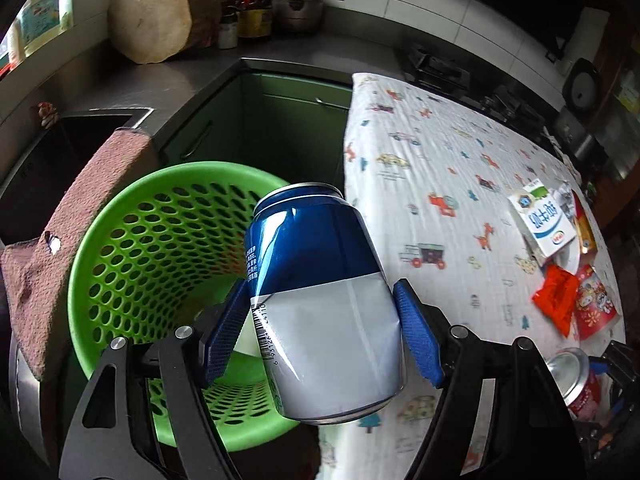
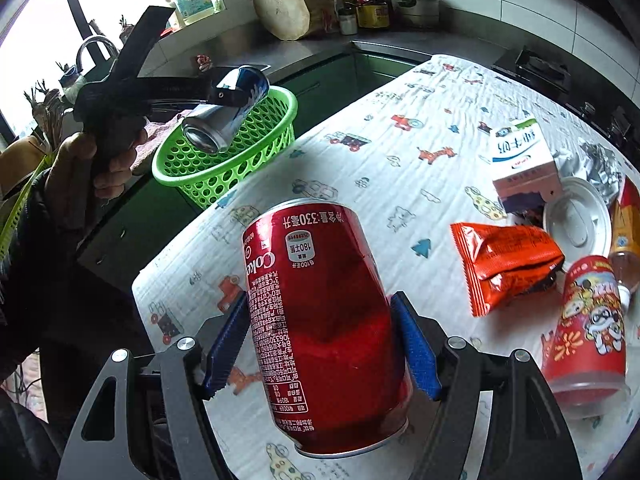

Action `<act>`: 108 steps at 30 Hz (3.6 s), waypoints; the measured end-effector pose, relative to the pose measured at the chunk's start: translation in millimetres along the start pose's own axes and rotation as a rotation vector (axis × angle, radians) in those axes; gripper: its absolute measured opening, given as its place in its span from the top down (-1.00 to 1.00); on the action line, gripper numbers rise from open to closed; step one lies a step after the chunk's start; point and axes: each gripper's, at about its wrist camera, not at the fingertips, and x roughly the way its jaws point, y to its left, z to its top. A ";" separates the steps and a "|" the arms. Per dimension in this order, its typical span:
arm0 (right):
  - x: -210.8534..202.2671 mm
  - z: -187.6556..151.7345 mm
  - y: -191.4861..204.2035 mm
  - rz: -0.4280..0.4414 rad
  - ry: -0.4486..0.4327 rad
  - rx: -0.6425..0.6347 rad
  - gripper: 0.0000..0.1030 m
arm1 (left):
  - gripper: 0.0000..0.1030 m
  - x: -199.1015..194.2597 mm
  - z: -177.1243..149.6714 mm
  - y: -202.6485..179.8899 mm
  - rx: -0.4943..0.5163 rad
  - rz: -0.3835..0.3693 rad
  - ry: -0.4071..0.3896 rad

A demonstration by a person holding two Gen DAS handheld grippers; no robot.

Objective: Collect trash
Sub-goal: 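Carry the blue-and-silver can to the green basket and release it with the left tool, then drop the red Coca-Cola can into the green basket with the right tool, then move both tools back toward the remaining trash on the table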

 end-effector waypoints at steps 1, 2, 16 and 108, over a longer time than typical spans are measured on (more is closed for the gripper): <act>3.1 3.7 2.5 0.005 -0.001 -0.004 -0.33 | -0.40 3.4 0.7 9.8 -0.012 0.017 0.007; 6.0 8.2 4.7 0.009 -0.001 -0.008 -0.33 | -0.40 6.9 1.3 19.3 -0.025 0.029 0.014; 40.8 51.9 11.8 0.056 0.022 -0.015 -0.33 | -0.40 62.4 -3.7 85.3 -0.101 0.103 0.099; -64.4 5.7 -91.3 -0.313 -0.214 0.229 -0.78 | -0.53 -36.2 -69.0 -49.9 0.029 -0.066 -0.113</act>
